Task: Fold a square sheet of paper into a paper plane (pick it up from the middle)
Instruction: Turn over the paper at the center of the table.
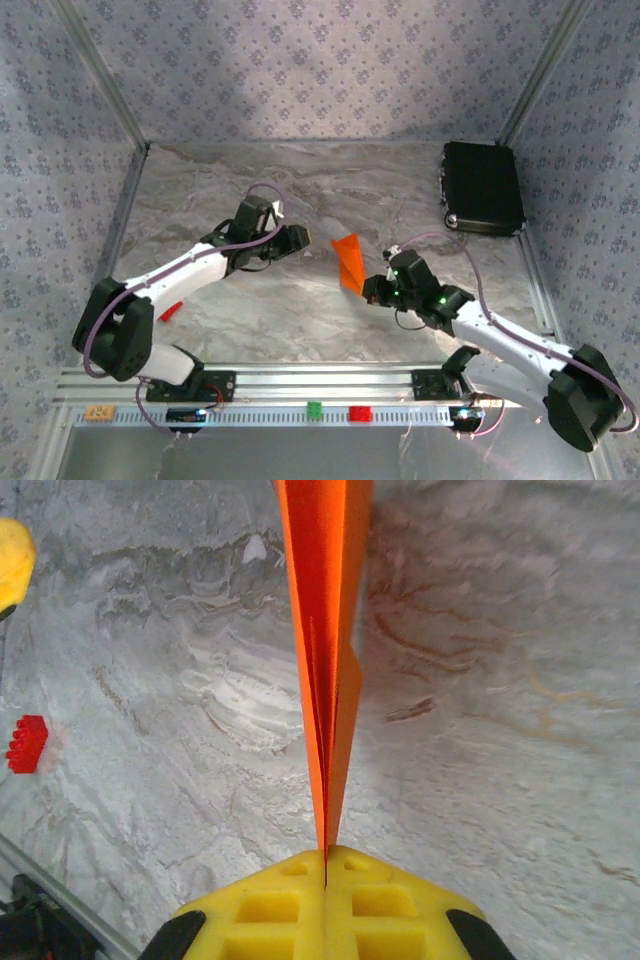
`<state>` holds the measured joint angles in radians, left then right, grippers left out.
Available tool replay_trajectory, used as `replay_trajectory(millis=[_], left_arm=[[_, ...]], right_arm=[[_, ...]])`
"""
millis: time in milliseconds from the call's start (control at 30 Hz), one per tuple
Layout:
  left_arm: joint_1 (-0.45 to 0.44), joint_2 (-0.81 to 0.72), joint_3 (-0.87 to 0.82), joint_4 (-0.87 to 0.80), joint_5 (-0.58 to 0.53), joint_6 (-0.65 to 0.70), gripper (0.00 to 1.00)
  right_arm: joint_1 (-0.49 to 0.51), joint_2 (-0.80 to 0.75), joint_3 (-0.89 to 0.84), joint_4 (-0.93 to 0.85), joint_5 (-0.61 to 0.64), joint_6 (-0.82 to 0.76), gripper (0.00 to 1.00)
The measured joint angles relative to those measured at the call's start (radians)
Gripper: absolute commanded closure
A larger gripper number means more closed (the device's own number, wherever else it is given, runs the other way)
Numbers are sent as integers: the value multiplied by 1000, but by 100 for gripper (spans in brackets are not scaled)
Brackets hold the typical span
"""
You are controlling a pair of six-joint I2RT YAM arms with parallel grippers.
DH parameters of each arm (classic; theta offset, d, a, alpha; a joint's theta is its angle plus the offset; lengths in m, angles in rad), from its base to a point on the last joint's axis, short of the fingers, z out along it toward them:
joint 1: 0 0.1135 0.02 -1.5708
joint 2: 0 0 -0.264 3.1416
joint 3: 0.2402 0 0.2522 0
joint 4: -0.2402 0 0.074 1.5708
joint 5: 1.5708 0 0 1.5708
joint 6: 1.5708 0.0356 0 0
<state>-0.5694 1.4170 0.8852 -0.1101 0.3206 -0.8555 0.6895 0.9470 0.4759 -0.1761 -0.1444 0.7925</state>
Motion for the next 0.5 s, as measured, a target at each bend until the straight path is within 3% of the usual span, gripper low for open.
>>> replay_trajectory(millis=[233,500], left_arm=[[13,-10,-3,-6,-22,-1,54],[21,-54,-45,-29,-32,0,53]], right_arm=[[0,-100,29,-142,106,-49,96],[29,-63,134,-274,236,-114,96]])
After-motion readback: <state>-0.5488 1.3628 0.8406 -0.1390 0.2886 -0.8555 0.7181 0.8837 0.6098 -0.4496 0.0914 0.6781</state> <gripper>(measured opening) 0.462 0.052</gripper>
